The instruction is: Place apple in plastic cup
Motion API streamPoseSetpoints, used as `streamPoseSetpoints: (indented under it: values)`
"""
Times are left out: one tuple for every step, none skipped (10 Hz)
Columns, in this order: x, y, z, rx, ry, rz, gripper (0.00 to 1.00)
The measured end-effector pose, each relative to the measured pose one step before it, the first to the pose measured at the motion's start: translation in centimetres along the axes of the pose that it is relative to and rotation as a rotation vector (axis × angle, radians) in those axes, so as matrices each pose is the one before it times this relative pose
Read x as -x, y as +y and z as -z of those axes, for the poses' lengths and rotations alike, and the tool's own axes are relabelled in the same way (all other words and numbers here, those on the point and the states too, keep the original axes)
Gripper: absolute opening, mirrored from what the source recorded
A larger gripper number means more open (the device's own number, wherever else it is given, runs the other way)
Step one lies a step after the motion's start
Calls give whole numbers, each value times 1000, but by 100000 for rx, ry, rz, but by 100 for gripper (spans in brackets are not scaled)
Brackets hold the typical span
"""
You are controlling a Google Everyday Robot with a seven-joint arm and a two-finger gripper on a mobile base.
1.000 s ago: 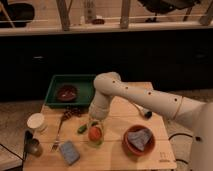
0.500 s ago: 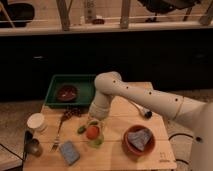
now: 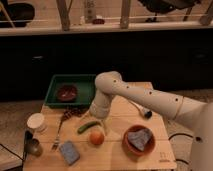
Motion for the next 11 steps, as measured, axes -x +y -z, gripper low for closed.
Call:
streamPoseSetpoints:
  values:
    - [-33,112,75,-308,-45,27,80]
    - [-42,229,27,-278,-185,8,80]
    - [-30,126,90,-303,26,93,80]
    - [-47,33,36,-61,43,54,80]
    - [-24,-243,-77,1286,-137,449,80]
    - [-26,2,-10,583,-265,-203,80]
    - [-125,161,3,462,-239,-633,80]
    - [-83,-109,-82,750,-370,-367,80]
    - [-33,-89,-62,580,-294,-199,80]
    - [-64,89,-18,47,-54,-246,80]
    - [-33,66,27,-71,26,-141,80]
